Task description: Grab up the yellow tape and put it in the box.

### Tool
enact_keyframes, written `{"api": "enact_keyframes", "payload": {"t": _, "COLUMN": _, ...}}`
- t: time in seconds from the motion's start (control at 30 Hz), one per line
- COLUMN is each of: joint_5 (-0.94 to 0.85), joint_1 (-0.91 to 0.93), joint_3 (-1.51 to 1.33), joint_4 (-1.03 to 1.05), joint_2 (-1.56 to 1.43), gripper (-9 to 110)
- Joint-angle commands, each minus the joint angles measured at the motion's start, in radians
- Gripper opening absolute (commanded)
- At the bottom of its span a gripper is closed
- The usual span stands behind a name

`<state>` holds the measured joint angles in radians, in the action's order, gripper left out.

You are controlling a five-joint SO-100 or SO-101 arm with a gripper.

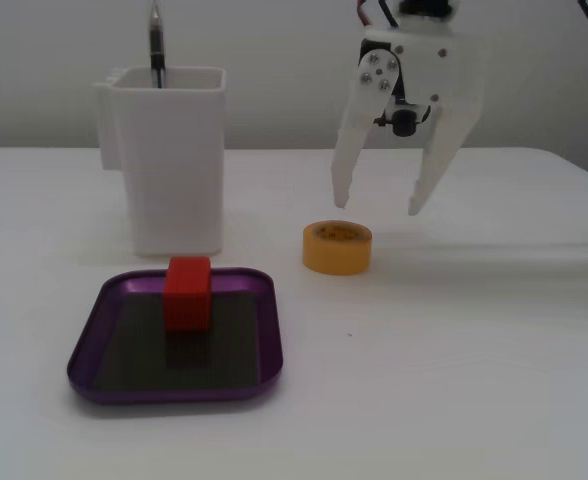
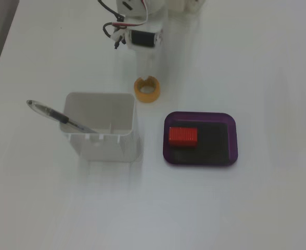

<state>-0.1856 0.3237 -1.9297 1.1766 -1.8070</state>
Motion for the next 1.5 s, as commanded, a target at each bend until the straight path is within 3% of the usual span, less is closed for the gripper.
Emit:
{"api": "enact_keyframes", "payload": {"t": 0.0, "joint_5": -0.005, "joint_1": 0.008, "joint_3": 0.026, "joint_4": -0.031, "joint_2": 0.005, "gripper": 19}}
{"api": "enact_keyframes", "payload": {"t": 0.53, "joint_5": 0.006, "joint_1": 0.000, "joint_3": 0.023, "joint_4": -0.114, "joint_2": 0.172, "gripper": 19}}
{"api": "enact_keyframes", "payload": {"t": 0.77, "joint_5": -0.003, "joint_1": 0.000, "joint_3": 0.025, "joint_4": -0.120, "joint_2": 0.215, "gripper": -1}}
{"api": "enact_keyframes", "payload": {"t": 0.97, "joint_5": -0.003, "joint_1": -0.031, "joint_3": 0.041, "joint_4": -0.034, "joint_2": 0.164, "gripper": -1}}
{"api": "enact_keyframes", "payload": {"t": 1.33, "joint_5": 0.002, "joint_1": -0.483, "joint_3": 0.041, "joint_4": 0.097, "joint_2": -0.305, "gripper": 0}}
{"api": "enact_keyframes", "payload": {"t": 1.47, "joint_5": 0.009, "joint_1": -0.554, "joint_3": 0.025, "joint_4": 0.084, "joint_2": -0.325, "gripper": 0}}
